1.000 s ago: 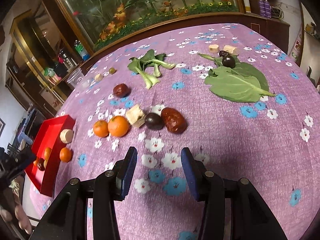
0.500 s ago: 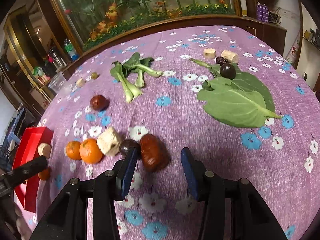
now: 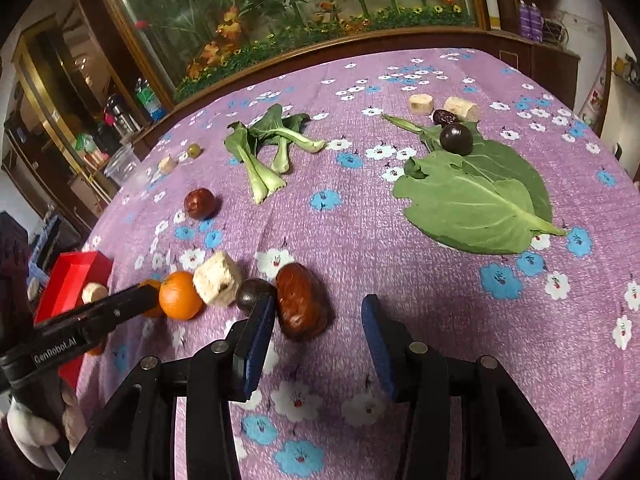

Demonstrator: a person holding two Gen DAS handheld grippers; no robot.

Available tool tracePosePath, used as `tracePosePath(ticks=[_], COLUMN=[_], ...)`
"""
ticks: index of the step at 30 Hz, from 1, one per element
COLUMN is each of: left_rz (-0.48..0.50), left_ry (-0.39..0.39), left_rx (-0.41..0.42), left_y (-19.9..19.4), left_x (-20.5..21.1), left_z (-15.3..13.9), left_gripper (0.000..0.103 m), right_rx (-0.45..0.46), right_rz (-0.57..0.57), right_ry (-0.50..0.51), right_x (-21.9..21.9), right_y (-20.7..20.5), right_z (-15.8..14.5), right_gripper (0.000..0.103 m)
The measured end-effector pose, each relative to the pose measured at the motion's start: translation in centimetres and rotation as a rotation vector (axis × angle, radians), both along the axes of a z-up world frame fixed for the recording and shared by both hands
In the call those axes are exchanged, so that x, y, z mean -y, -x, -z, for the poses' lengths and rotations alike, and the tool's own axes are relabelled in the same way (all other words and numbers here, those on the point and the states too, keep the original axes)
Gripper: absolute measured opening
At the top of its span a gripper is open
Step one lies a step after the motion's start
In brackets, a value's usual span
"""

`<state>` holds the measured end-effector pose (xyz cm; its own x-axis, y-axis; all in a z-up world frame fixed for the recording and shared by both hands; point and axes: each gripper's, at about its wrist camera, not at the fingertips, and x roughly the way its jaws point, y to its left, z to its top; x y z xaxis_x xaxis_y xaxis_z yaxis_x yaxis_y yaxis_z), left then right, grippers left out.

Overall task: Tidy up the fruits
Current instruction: 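Grasp an orange with the left gripper while the right gripper grasps a red date, then place the orange and red date into the red tray, opening both grippers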

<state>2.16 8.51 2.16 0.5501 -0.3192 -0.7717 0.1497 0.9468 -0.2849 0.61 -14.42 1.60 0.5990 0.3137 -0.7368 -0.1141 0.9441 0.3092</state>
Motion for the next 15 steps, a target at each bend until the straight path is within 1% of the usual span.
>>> tracePosePath(ticks=[4,6,8,9,10,11,13,15], left_rz=[0.008,-0.003,-0.005,-0.004,0.001,0.012,0.006,-0.003], left_ry=[-0.004,-0.014,-0.012,-0.016,-0.023,-0.018,-0.039,-0.026], left_rx=[0.001,0.01,0.011,0.013,0.012,0.007,0.017,0.026], left_y=[-0.5,-0.6,-0.7,-0.7,-0.6,-0.5,-0.2,0.3], left_x=[0.5,0.8,0.9,1.0,1.1,1.3,1.5,1.3], left_z=[0.2,0.4,0.6,0.7,0.7,0.6,0.4,0.2], left_gripper=[0.031,0.036,0.036,0.036,0.033,0.029,0.029,0.029], right_rx=[0.01,0.014,0.016,0.016,0.014,0.011,0.016,0.016], right_rz=[0.004,0.007,0.004,0.0,-0.014,-0.03,-0.029,-0.029], right_ry=[0.013,0.005,0.004,0.003,-0.01,-0.026,-0.008,-0.02], right_x=[-0.2,-0.2,-0.2,-0.2,-0.3,-0.3,-0.6,-0.4], right_y=[-0.4,-0.8,-0.8,-0.8,-0.7,-0.7,-0.5,-0.4], right_z=[0.0,0.1,0.1,0.1,0.1,0.0,-0.1,-0.1], right_gripper=[0.049,0.049,0.049,0.04,0.029,0.028,0.028,0.028])
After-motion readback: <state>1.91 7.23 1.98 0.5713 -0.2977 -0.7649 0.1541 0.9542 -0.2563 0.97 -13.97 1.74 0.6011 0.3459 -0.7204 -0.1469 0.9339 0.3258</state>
